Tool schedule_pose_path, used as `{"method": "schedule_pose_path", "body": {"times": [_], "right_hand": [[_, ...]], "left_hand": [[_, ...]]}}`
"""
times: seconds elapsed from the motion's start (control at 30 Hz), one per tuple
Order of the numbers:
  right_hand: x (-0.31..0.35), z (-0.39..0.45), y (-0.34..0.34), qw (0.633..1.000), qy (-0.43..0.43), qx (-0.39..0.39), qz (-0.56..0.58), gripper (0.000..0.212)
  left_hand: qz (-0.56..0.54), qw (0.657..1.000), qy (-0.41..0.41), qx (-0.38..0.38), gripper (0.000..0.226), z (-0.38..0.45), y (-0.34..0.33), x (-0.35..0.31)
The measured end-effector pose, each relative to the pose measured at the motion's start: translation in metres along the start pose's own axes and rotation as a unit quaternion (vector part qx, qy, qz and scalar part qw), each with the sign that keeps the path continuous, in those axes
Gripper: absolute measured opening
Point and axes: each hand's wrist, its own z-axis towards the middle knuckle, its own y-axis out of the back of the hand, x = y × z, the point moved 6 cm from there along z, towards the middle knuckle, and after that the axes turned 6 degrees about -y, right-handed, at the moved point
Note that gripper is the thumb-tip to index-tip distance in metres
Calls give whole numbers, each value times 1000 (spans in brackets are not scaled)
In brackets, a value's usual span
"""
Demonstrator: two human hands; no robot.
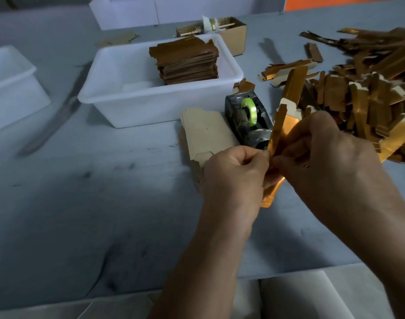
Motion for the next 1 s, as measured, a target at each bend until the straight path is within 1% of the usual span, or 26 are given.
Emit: {"method": "schedule_pose_path", "body": {"times": [0.1,0.17,0.23,0.33,0.37,0.4,0.43,0.5,0.53,0.6,0.67,0.73,0.8,0.87,0.93,1.0], "right_hand": [[3,-2,4,1000,-11,-21,-6,35],[1,-1,2,1000,-22,-6,2,36],[-1,-1,0,1000,-18,-8,-3,38],[-4,-2,3,1000,-9,-21,-15,53],[-6,-3,0,1000,-6,-14,1,54],[-10,-3,-3,999,-14,4,42,53],[-14,-3,-7,993,-33,28,107,51],[-19,-3,-16,965,-76,77,238,48],[-19,-4,-21,950,-90,101,282,47],[-16,-7,-29,919,-101,130,358,41],[-14,-7,-34,892,-110,144,414,35],[-13,-6,-38,880,-122,153,432,31],[-13,-5,-40,881,-127,152,429,20],[-13,-5,-45,883,-128,153,425,11],[-12,-7,-50,880,-130,164,426,12],[-12,-8,-53,877,-130,168,430,12]], "left_hand": [[36,997,-63,-30,21,-6,-2,-3],[44,995,-78,-42,22,-10,-2,-2],[54,993,-94,-54,19,-12,1,-3],[49,989,-124,-65,19,-9,7,-9],[54,988,-128,-63,18,-7,8,-11],[63,989,-125,-58,17,-6,8,-11],[70,989,-117,-51,15,-5,8,-11],[76,991,-97,-42,13,-5,8,-8],[88,991,-95,-41,11,-5,9,-8],[126,986,-100,-37,12,-4,12,-9],[119,988,-89,-37,14,-3,16,-8],[83,994,-55,-43,13,-3,19,-6],[69,995,-39,-53,12,-3,21,-5],[96,991,-69,-66,13,-2,23,-5],[130,982,-107,-84,8,0,26,-9],[154,977,-120,-85,4,2,28,-12]]}}
